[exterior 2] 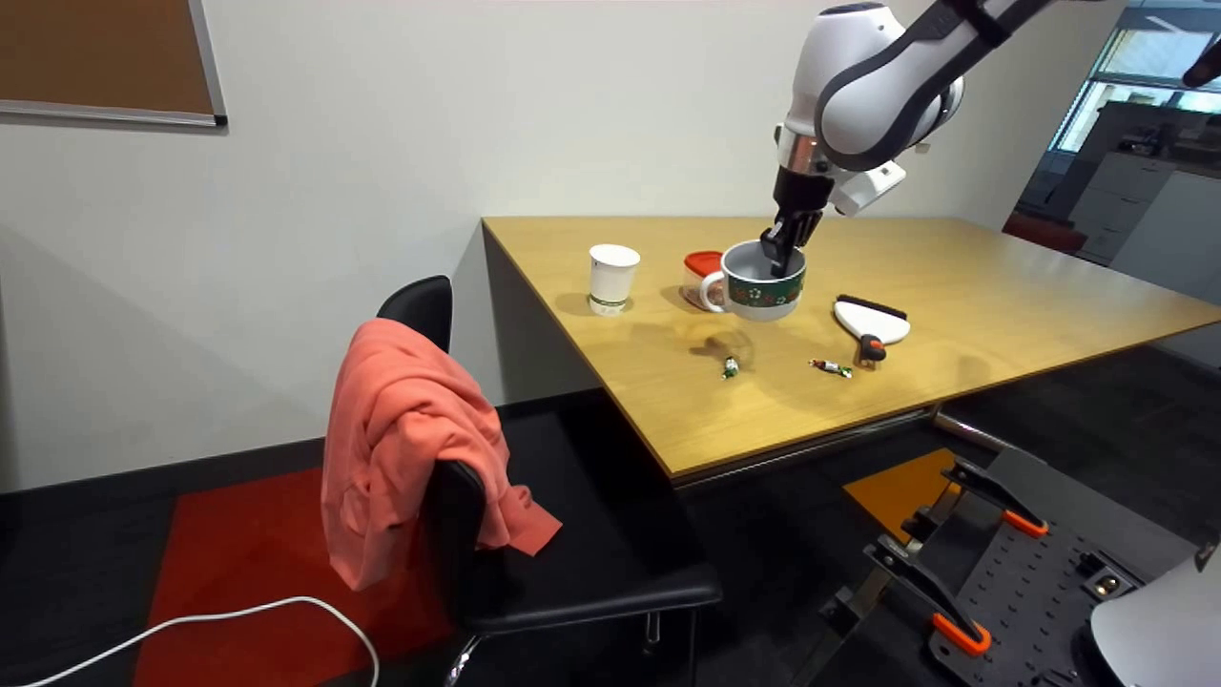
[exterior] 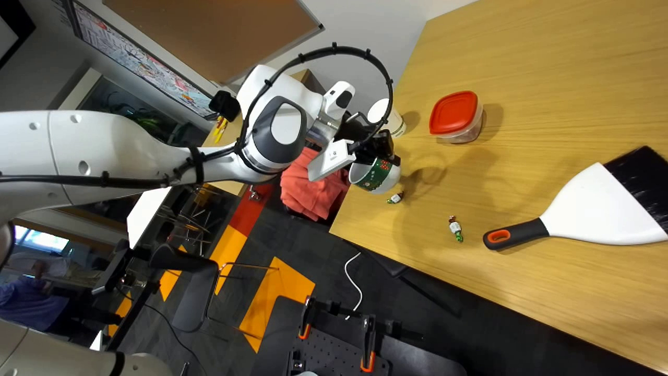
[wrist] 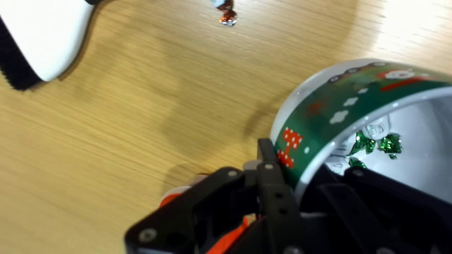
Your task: Pour the things in the mug onto the table
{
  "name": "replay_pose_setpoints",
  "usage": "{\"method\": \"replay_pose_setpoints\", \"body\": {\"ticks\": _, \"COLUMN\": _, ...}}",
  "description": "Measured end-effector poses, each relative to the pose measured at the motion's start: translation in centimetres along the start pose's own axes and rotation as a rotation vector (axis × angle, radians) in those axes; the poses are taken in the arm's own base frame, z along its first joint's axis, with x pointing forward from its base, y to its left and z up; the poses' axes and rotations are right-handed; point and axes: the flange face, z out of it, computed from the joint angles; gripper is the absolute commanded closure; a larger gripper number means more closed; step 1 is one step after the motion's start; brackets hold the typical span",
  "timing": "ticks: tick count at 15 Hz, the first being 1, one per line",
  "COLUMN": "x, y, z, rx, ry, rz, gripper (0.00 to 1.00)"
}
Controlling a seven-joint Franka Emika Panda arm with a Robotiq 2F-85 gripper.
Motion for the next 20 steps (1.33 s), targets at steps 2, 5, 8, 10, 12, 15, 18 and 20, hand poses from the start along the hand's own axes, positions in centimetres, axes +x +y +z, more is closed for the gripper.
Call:
{"method": "replay_pose_setpoints", "body": {"ticks": 2, "x": -0.1, "y": 1.1, "z": -0.1, "rx": -0.089, "ry": 0.008, "rz": 0.045, "gripper": 0.97}}
{"method": "replay_pose_setpoints", "body": {"ticks": 5, "x": -0.3, "y": 2.0, "z": -0.2, "rx": -0.204, "ry": 0.045, "rz": 0.139, "gripper": 0.97}}
{"method": "replay_pose_setpoints", "body": {"ticks": 8, "x": -0.5, "y": 2.3, "z": -0.3, "rx": -0.286, "ry": 0.100, "rz": 0.249, "gripper": 0.97}}
{"method": "replay_pose_setpoints", "body": {"ticks": 10, "x": -0.7, "y": 2.4, "z": -0.3, "rx": -0.331, "ry": 0.141, "rz": 0.327, "gripper": 0.90}}
{"method": "replay_pose_setpoints", "body": {"ticks": 12, "x": -0.8, "y": 2.4, "z": -0.3, "rx": -0.361, "ry": 0.175, "rz": 0.399, "gripper": 0.90}}
{"method": "replay_pose_setpoints", "body": {"ticks": 15, "x": -0.8, "y": 2.3, "z": -0.4, "rx": -0.364, "ry": 0.181, "rz": 0.417, "gripper": 0.90}}
{"method": "replay_pose_setpoints", "body": {"ticks": 18, "x": -0.9, "y": 2.2, "z": -0.2, "rx": -0.360, "ry": 0.177, "rz": 0.417, "gripper": 0.97}}
{"method": "replay_pose_setpoints", "body": {"ticks": 20, "x": -1.2, "y": 1.7, "z": 0.5, "rx": -0.408, "ry": 0.164, "rz": 0.433, "gripper": 0.97}}
